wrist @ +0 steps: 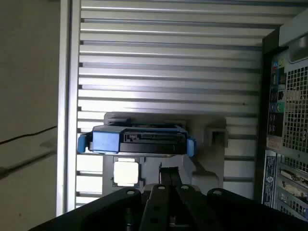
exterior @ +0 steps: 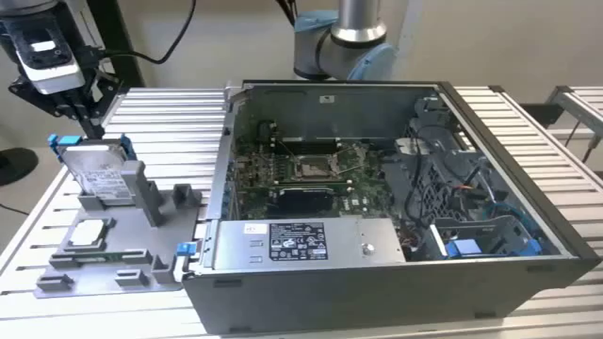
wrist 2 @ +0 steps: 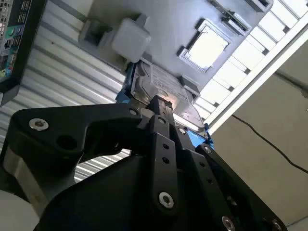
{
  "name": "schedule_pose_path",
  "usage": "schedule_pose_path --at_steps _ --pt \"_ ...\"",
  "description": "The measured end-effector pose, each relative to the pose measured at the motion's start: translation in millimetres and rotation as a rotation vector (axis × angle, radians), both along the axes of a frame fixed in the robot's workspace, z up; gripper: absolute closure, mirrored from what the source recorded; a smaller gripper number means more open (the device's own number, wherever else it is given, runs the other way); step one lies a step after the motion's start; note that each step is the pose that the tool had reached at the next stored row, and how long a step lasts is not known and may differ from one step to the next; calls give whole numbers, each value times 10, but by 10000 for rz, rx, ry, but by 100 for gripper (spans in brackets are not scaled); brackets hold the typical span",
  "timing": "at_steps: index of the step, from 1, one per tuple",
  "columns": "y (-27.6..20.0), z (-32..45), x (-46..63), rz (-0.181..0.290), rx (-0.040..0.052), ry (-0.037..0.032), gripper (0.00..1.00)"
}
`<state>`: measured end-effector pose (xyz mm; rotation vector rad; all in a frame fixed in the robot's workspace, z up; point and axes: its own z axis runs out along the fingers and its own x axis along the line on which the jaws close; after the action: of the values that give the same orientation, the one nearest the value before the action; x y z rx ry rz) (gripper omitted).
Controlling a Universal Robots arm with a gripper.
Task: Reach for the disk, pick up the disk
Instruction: 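Reach for the disk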
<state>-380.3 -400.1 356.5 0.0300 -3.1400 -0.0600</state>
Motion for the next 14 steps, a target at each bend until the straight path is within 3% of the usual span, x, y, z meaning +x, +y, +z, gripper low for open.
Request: schedule_pose_path --at_steps 14 --pt "5 0 -12 -1 -1 1 100"
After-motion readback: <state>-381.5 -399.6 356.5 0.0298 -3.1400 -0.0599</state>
